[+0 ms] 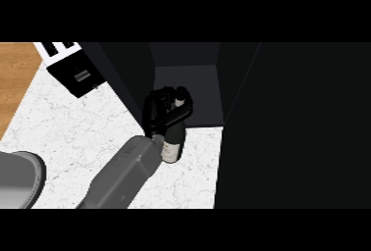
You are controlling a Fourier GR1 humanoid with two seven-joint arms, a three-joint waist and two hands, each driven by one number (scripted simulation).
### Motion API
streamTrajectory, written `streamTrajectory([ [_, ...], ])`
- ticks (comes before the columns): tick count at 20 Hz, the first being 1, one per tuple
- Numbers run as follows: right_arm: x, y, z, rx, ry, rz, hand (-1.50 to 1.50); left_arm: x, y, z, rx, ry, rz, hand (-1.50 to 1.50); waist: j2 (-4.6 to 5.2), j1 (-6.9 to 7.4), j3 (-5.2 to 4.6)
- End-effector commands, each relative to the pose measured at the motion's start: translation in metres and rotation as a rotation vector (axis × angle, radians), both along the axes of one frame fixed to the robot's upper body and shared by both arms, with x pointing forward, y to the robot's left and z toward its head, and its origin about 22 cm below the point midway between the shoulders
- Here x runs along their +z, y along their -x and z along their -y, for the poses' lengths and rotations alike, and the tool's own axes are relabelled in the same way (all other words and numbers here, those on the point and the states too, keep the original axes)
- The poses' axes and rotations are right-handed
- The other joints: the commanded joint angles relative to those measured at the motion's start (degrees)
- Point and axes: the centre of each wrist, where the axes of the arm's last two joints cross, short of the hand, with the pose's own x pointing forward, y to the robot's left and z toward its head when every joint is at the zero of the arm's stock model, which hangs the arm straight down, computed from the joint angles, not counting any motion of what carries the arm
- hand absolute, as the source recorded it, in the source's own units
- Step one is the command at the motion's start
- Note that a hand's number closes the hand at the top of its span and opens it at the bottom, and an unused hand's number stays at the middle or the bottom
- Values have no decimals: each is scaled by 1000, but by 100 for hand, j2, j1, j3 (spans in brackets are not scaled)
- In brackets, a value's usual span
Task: Pick up the wine, place it into the cabinet and close the cabinet
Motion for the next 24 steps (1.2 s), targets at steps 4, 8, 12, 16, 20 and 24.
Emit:
streamTrajectory([
  [4, 25, 37, 10, 50, -72, 30, -150, 21, -21, 11, -11, 18, -30, 150, -17, 11, 5],
  [8, 28, 43, 13, 75, -66, 24, -150, 25, -35, 6, 41, 13, -17, 150, -10, -25, 5],
  [12, 24, 33, 10, 65, -61, 35, -150, 39, -49, 9, 51, 5, -17, 150, 0, 25, 4],
  [16, 25, 32, 7, 67, -81, 32, -150, 64, -69, 14, 62, 12, -17, 150, 19, -27, 2],
  [20, 18, 29, 5, 57, -82, 35, -150, 52, -70, 6, 102, -109, 18, 150, 7, 5, 5],
  [24, 21, 25, 9, 71, -83, 23, -150, 68, -81, 9, 175, -187, 15, 150, 35, -38, 7],
])
